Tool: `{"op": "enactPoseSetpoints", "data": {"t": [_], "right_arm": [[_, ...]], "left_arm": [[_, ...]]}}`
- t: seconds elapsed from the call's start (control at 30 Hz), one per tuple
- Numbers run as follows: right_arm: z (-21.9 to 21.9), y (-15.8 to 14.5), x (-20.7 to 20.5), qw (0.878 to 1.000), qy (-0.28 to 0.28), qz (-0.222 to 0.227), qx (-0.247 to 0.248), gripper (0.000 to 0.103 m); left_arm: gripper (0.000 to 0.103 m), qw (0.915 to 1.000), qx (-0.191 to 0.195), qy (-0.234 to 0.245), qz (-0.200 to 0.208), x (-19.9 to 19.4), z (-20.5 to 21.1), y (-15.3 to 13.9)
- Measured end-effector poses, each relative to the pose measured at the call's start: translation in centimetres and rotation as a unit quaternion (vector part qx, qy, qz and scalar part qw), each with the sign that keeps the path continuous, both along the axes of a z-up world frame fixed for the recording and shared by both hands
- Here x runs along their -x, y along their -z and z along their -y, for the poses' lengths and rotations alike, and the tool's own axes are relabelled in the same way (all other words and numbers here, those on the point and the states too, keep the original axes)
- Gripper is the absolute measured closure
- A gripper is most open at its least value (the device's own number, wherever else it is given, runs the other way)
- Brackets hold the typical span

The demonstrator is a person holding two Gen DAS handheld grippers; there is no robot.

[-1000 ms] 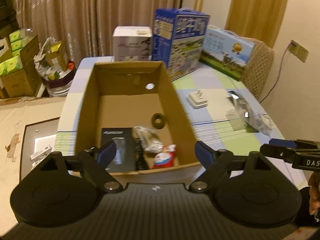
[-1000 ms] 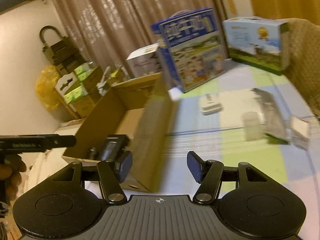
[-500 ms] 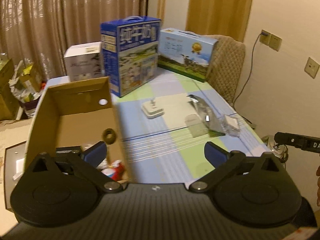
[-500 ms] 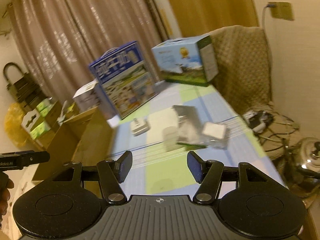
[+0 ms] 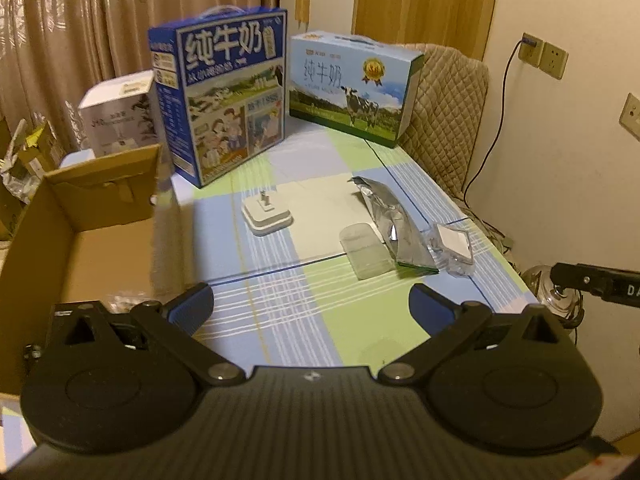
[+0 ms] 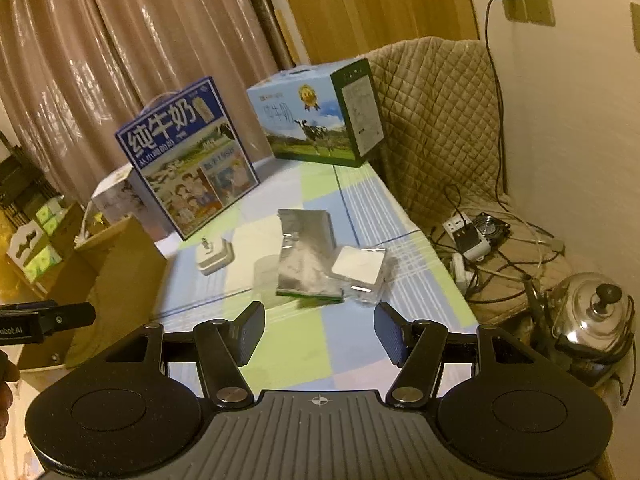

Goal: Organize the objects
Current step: 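Move the left tool to the clear plastic cup while the right tool moves to the cotton pad packet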

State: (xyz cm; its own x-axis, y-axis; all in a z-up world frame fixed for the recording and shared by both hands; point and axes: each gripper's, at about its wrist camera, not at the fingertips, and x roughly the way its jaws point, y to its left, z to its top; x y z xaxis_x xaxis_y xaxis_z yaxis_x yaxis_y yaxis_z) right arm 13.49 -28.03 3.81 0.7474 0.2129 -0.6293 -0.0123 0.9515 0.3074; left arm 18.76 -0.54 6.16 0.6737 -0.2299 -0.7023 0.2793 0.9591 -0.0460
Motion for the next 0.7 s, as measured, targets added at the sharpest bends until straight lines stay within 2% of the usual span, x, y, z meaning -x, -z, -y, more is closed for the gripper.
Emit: {"op": "enactPoseSetpoints", "data": {"t": [0.2, 0.37, 0.7], "right_arm": [[0.8, 2.8, -4.1, 1.0, -0.008, -0.019, 0.022, 0.045], [1.3, 5.5, -7.8, 0.999, -0.011, -0.038, 0.015, 0.045], [-0.2, 10.5, -13.7, 0.997, -0.014, -0.069, 0.028, 0.045]], "left_arm": [[0.001, 0.9998, 0.0, -0.002, -0.019, -3.2, 2.1, 2.9], [0.001, 0.9989, 0.008, -0.009, -0.045, -6.0, 2.9, 5.6], [0.001, 0.9977, 0.013, -0.017, -0.064, -10.0, 3.9, 9.2]]}}
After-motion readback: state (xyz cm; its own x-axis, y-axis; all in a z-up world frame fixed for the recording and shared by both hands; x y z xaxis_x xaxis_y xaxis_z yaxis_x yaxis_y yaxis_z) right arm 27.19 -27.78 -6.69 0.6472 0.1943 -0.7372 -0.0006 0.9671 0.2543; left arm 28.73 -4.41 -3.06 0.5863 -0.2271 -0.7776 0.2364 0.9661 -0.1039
